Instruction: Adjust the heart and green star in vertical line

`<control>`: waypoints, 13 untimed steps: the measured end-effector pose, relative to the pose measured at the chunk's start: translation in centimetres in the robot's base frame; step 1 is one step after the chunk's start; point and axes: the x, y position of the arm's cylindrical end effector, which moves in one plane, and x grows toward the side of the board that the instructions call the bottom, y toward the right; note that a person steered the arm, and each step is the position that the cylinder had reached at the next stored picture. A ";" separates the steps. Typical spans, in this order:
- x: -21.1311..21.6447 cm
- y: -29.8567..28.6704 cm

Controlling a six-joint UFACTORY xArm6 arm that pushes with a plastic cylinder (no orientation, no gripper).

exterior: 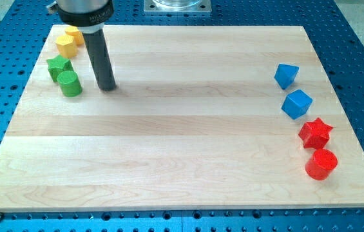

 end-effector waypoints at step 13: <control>-5.2 0.3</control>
